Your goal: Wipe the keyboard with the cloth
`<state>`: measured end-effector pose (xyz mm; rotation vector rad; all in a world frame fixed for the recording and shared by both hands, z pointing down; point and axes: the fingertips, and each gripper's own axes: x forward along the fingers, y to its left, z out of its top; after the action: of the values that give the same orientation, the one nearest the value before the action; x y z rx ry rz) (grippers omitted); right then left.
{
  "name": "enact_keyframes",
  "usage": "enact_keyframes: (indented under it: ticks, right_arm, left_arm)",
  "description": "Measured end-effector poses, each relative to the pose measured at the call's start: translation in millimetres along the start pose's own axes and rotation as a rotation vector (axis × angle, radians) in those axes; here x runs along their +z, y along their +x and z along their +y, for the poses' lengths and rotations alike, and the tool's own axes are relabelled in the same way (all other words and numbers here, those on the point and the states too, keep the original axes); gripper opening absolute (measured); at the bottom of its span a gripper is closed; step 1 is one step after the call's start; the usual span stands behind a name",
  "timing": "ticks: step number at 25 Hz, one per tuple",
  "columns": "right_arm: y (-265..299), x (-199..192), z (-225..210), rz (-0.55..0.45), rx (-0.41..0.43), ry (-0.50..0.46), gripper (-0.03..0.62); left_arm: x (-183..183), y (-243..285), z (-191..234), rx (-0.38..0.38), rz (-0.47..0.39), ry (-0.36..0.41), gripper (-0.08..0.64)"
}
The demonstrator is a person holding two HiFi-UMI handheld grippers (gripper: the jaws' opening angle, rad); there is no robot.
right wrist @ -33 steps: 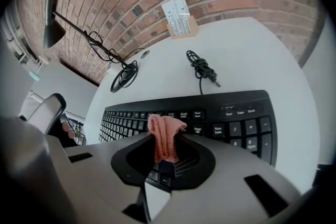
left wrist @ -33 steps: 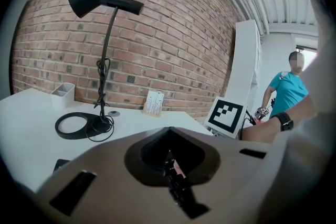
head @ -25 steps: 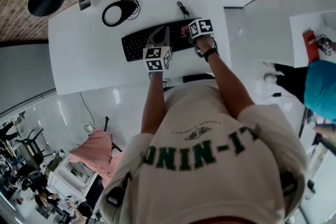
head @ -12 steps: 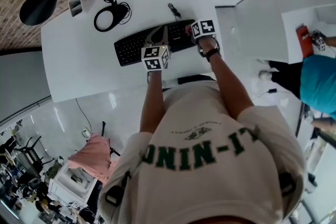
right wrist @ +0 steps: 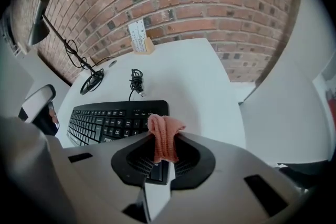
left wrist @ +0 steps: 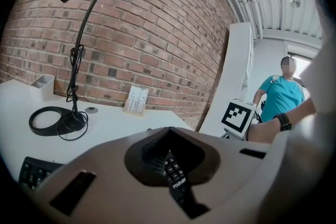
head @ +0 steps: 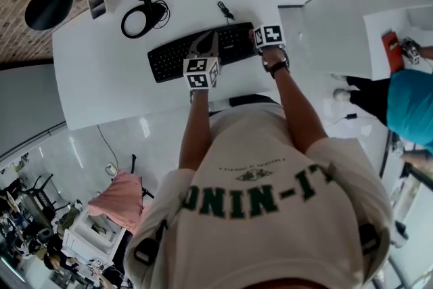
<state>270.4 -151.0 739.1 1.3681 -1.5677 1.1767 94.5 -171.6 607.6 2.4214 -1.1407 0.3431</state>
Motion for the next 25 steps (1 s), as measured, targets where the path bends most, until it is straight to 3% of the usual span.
enact_keyframes:
  ticks: [4, 9, 18, 25]
  right_arm:
    - [-4.4, 4.9, 20.0, -0.023, 0.049, 0.039, 0.050]
    - [-7.5, 19.4, 86.4, -0.042, 0.164, 0.001, 0.050]
    - [11.5, 8.3, 217.7, 0.026, 0.337, -0.076, 0.049]
    - [21.9, -7.1, 296.8, 0.084, 0.424, -0.124, 0.050]
  left_arm:
    - [1.9, -17.3, 10.2, 0.020, 0.004, 0.030, -0.008]
    - [2.3, -45.5, 35.1, 0.062, 0.002, 0.052, -0.008]
    - [-3.3, -118.4, 108.2, 0.202, -0.026, -0.012, -0.008]
    - [-16.3, -172.3, 151.7, 0.310, -0.045, -0.068, -0.008]
